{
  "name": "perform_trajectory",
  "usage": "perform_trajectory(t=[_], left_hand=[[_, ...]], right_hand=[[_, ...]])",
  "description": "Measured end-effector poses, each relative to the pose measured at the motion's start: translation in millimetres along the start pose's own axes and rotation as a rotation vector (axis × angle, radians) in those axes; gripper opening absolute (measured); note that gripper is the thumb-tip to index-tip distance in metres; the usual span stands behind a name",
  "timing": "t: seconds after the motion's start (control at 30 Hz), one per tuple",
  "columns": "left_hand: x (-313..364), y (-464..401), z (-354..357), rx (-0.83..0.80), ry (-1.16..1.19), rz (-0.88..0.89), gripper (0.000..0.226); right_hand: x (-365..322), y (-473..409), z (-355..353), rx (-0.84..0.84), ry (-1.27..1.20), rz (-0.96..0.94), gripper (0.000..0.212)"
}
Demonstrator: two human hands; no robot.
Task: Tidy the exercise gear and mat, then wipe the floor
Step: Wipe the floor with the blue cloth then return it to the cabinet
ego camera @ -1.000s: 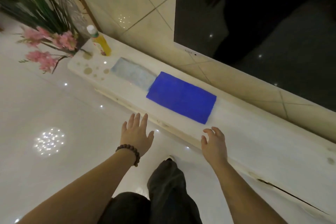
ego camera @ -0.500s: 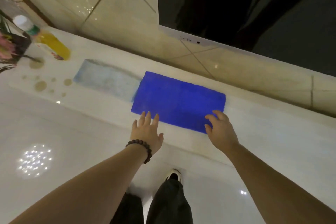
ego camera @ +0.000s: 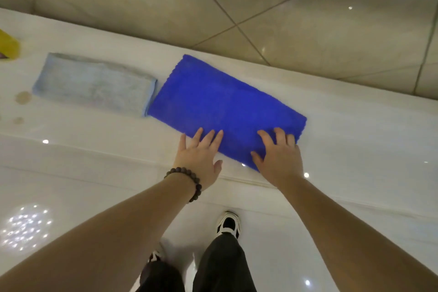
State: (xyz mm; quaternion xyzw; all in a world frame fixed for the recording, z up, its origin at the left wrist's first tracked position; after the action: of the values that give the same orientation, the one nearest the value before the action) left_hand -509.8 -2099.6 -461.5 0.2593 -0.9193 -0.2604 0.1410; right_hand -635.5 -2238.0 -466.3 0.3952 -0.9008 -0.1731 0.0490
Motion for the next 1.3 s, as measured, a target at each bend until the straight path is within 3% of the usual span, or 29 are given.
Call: perform_trajectory(t=[0.1, 0.23, 0.33, 0.4, 0.47, 0.53, 0.67, 0.77, 0.9, 1.0, 1.07, 1.13, 1.23, 1.3], left_hand=[[-12.4, -6.5, -11.8, 0.000, -0.085, 0.012, 0.064], [-22.1, -7.5, -20.9, -0.006, -0.164, 0.043, 0.069], [-32.5, 3.4, -19.0, 0.062, -0.212, 0.131, 0.082], [-42.5, 10.5, -9.0, 0.054, -0.292, 0.233, 0.091], [-47.1, 15.4, 5.9, 0.014, -0.417, 0.354, 0.097], [-43.8, 16.6, 17.3, -0.020, -0.502, 0.413, 0.096], [-27.0, 12.4, 21.5, 0.007, -0.406, 0.362, 0.077], [-22.1, 13.3, 23.2, 0.066, -0.238, 0.322, 0.065], [-21.5, 24.4, 14.7, 0.095, 0.055, 0.327, 0.046], [-35.2, 28.2, -2.2, 0.137, 0.464, 0.254, 0.035], [-49.1, 26.5, -21.7, 0.224, 0.753, 0.123, 0.041], [-58.3, 16.0, -36.7, 0.312, 0.897, -0.028, 0.036], [-63.7, -9.5, -36.9, 0.306, 1.010, -0.234, 0.028], [-66.6, -22.3, -21.8, 0.241, 1.008, -0.333, 0.023]], right_hand=[[-19.1, 36.7, 10.4, -0.054, -0.071, -0.027, 0.059], [-42.8, 67.9, 20.0, -0.226, -0.330, -0.261, 0.045], [-13.9, 49.8, -9.3, 0.063, -0.336, -0.332, 0.038], [10.0, 32.2, -17.8, 0.108, -0.186, -0.351, 0.059], [21.1, 18.4, -6.0, -0.119, -0.003, -0.428, 0.093], [22.0, 14.0, 5.2, -0.284, 0.240, -0.532, 0.112], [14.0, 17.9, 16.9, -0.329, 0.364, -0.596, 0.120], [12.0, 32.2, 15.6, -0.124, 0.273, -0.601, 0.106], [8.9, 60.3, 16.3, 0.093, 0.014, -0.535, 0.059], [0.6, 66.4, -4.7, 0.176, -0.396, -0.440, 0.022], [0.0, 57.0, -30.7, 0.128, -0.837, -0.245, 0.023], [7.1, 34.8, -49.2, 0.175, -1.087, 0.013, 0.026], [1.5, -4.7, -37.1, -0.008, -1.335, 0.222, 0.031], [-11.6, -19.0, -20.5, -0.142, -1.260, 0.219, 0.031]])
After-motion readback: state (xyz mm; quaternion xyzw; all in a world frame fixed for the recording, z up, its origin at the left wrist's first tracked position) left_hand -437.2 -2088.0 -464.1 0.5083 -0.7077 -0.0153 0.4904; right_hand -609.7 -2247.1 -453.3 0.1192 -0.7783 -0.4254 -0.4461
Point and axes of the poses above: each hand's wrist, its own y-axis away from the middle knuckle, its own z-axis out of the palm, x = y × z, the point moved 7 cm from there along -y, towards the middle knuckle, and after that the axes turned 3 degrees about -z, right-handed, at the moved point
